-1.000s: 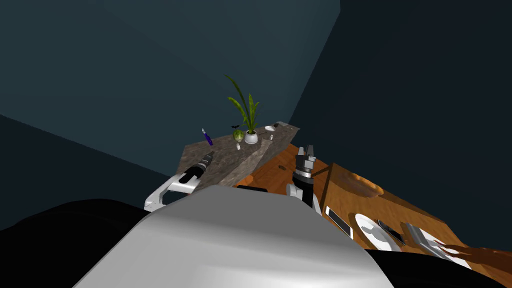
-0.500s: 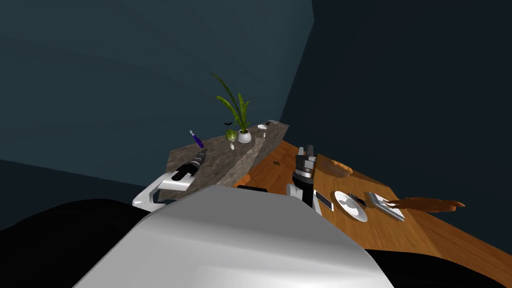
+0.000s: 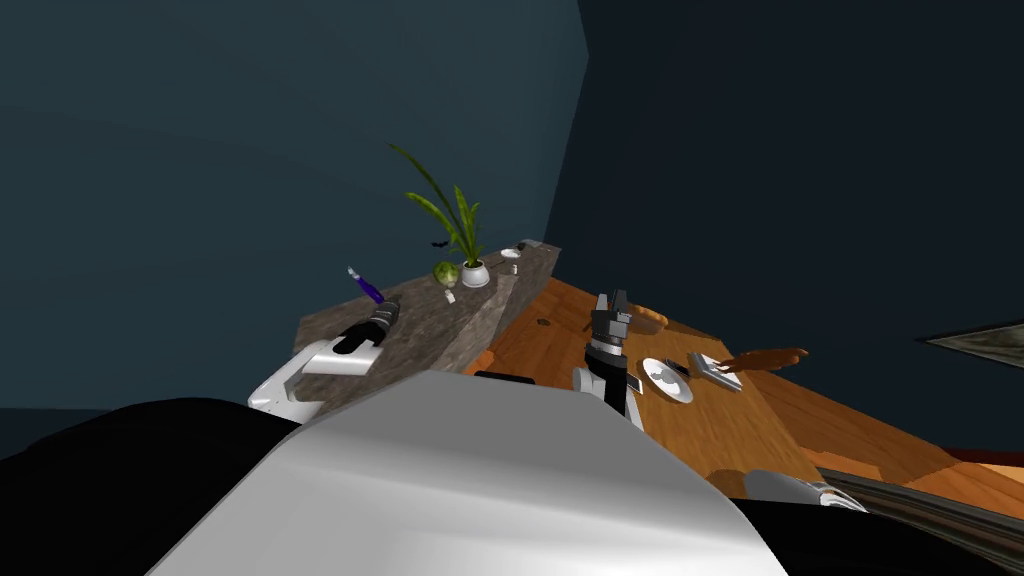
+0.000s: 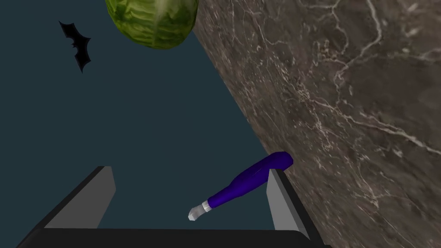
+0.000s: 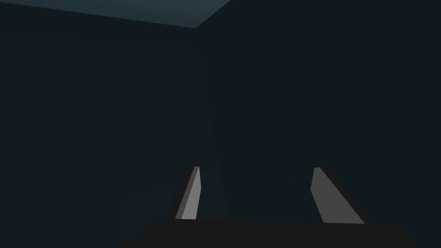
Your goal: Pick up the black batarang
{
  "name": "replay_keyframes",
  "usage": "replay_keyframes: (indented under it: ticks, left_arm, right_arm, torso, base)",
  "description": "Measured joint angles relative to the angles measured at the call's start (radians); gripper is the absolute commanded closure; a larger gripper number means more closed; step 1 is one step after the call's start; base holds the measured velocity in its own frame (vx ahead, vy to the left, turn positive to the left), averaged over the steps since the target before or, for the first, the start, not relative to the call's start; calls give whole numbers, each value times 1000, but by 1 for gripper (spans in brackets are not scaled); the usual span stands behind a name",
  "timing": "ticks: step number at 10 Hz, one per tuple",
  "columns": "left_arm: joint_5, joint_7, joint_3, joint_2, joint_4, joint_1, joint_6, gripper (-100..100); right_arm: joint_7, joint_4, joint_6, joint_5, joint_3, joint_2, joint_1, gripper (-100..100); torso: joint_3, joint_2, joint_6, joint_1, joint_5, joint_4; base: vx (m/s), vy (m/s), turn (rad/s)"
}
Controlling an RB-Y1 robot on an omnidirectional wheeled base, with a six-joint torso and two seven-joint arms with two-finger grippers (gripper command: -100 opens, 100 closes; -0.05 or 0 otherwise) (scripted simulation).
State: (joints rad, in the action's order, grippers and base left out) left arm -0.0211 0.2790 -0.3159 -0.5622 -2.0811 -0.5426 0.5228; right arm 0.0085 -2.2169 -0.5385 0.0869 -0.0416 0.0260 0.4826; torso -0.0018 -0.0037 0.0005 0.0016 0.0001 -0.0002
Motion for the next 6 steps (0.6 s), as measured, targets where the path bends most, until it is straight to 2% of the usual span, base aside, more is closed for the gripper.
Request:
replay_keyframes:
  ticks: [2, 4, 6]
  left_arm:
    - [21, 7, -37, -5, 22, 17, 26, -100]
    - [47, 9, -72, -13, 29, 36, 65, -100]
    - [68, 5, -105, -13, 41, 64, 108, -100]
  right_arm:
    - [0, 0, 0, 0, 0, 0, 0, 0]
    - [0, 0, 0, 0, 0, 0, 0, 0]
    - [0, 0, 0, 0, 0, 0, 0, 0]
  torso:
    - [-2, -4, -1, 3, 1, -1]
    - [-3, -6, 0, 5, 1, -1]
    - [-6, -10, 0, 5, 1, -2]
  base:
    - [114, 24, -143]
    - [143, 64, -207]
    - [205, 70, -238]
